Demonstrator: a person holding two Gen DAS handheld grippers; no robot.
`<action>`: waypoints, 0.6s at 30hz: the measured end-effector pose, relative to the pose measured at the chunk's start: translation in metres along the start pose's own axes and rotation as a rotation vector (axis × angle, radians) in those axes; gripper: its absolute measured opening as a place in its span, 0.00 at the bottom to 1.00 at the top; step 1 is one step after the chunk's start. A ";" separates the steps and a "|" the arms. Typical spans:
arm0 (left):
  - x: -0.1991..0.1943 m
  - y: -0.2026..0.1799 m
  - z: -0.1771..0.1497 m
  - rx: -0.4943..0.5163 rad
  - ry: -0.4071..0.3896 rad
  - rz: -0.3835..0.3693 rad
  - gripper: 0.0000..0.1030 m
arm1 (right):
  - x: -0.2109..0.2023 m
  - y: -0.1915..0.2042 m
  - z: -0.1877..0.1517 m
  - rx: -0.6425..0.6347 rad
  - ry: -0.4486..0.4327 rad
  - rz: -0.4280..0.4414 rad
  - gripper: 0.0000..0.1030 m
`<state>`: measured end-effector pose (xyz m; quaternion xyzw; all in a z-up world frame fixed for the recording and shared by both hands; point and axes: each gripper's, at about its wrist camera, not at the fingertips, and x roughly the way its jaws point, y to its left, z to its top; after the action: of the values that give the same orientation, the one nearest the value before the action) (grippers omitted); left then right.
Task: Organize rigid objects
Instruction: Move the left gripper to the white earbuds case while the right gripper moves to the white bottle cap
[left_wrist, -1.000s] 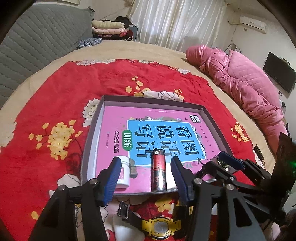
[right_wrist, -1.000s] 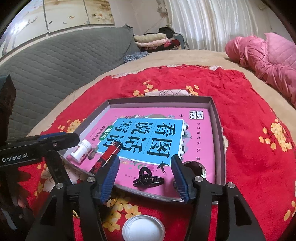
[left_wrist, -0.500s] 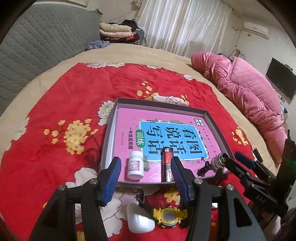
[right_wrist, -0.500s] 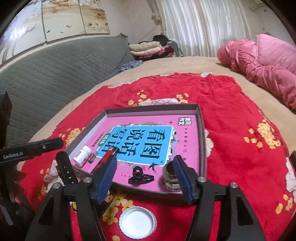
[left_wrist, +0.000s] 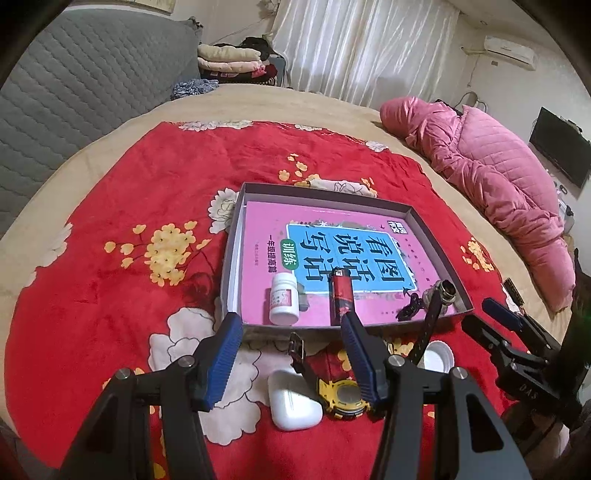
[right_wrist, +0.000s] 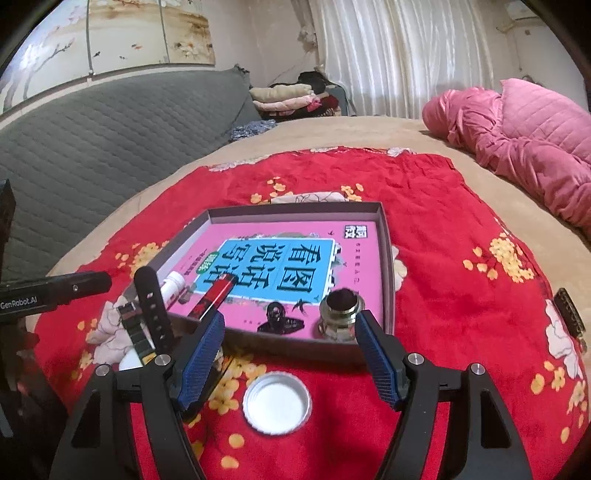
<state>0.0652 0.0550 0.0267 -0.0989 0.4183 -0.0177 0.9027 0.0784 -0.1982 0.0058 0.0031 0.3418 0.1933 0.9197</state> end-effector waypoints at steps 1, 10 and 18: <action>0.000 0.000 -0.001 0.000 0.004 -0.002 0.54 | -0.002 0.001 -0.002 -0.005 0.002 -0.006 0.72; 0.003 -0.004 -0.014 0.041 0.037 0.003 0.55 | -0.014 0.003 -0.014 -0.002 0.034 -0.027 0.73; 0.002 -0.003 -0.027 0.065 0.070 0.022 0.56 | -0.019 0.001 -0.020 0.022 0.058 -0.042 0.73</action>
<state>0.0457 0.0473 0.0087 -0.0645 0.4499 -0.0248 0.8904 0.0526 -0.2070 0.0031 0.0004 0.3705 0.1702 0.9131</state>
